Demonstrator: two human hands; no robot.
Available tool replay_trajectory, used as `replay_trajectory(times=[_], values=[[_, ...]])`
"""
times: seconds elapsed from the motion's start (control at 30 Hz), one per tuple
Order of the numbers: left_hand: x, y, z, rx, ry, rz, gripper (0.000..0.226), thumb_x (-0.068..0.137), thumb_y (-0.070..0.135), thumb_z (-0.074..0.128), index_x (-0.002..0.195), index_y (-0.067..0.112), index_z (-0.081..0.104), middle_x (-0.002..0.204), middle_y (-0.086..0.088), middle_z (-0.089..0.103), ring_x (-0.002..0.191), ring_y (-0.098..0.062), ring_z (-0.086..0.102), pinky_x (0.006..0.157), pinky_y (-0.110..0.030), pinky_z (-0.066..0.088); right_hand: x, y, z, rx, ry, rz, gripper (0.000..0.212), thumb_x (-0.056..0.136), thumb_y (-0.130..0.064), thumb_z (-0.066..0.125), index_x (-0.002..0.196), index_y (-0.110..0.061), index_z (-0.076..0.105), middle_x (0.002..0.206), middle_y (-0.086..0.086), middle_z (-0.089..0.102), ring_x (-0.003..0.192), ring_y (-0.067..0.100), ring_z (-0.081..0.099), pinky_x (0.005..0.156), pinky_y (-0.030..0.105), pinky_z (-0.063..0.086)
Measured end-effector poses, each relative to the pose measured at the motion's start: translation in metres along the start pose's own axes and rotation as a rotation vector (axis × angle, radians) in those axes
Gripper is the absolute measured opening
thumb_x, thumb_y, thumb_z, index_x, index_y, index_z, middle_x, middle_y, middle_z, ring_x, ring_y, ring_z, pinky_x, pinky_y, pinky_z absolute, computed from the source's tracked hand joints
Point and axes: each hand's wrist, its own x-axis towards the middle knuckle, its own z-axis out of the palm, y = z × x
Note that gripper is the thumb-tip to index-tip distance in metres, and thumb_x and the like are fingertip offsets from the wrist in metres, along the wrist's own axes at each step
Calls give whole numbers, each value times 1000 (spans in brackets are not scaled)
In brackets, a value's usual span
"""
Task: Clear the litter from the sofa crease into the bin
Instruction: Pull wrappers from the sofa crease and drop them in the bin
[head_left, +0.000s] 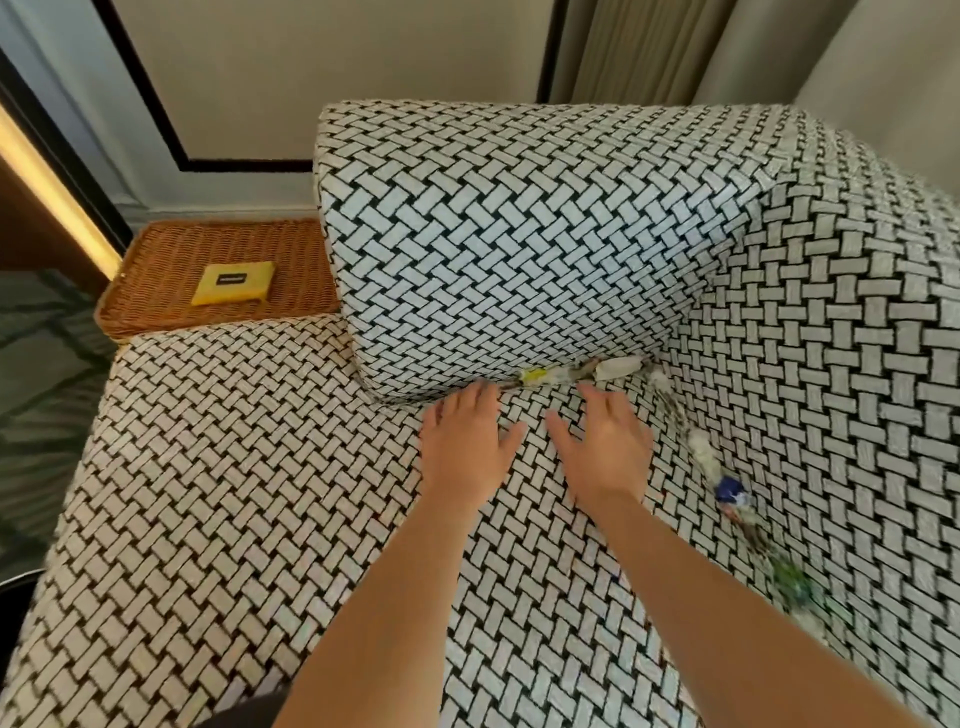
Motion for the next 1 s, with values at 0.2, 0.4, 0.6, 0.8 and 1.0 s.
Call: replay_trajectory(times=[0.2, 0.4, 0.6, 0.8, 1.0], values=[[25, 16, 5, 36, 36, -205, 58, 90, 57, 36, 127, 13, 48, 130, -5, 54, 126, -25, 41, 104, -44, 27, 30, -14, 8, -28, -21, 169, 61, 84, -59, 45, 127, -16, 50, 118, 5, 56, 97, 23, 59, 83, 35, 36], [42, 29, 6, -20, -25, -375, 53, 90, 56, 37, 108, 11, 59, 123, -8, 60, 126, -30, 38, 104, -46, 22, 45, -24, 11, -89, -89, 268, 62, 80, -66, 44, 111, -14, 57, 105, 7, 59, 93, 24, 58, 75, 35, 28], [52, 23, 6, -71, -73, -422, 53, 90, 56, 39, 107, 12, 63, 125, -9, 58, 127, -29, 38, 103, -43, 22, 57, -28, 14, -59, -128, 248, 55, 78, -63, 51, 98, -13, 61, 98, 7, 62, 92, 24, 57, 78, 35, 29], [51, 23, 11, -195, 102, -455, 36, 90, 50, 45, 99, 24, 68, 108, -5, 67, 115, -26, 49, 102, -40, 23, 62, -26, 17, -5, -116, 240, 46, 78, -56, 52, 95, -15, 63, 93, 5, 65, 87, 23, 57, 75, 34, 25], [50, 23, 13, -282, 216, -453, 24, 91, 41, 49, 97, 30, 70, 87, 3, 71, 92, -18, 59, 99, -38, 24, 61, -24, 17, 60, -97, 217, 23, 87, -39, 52, 99, -24, 65, 88, 4, 68, 85, 22, 58, 77, 33, 27]])
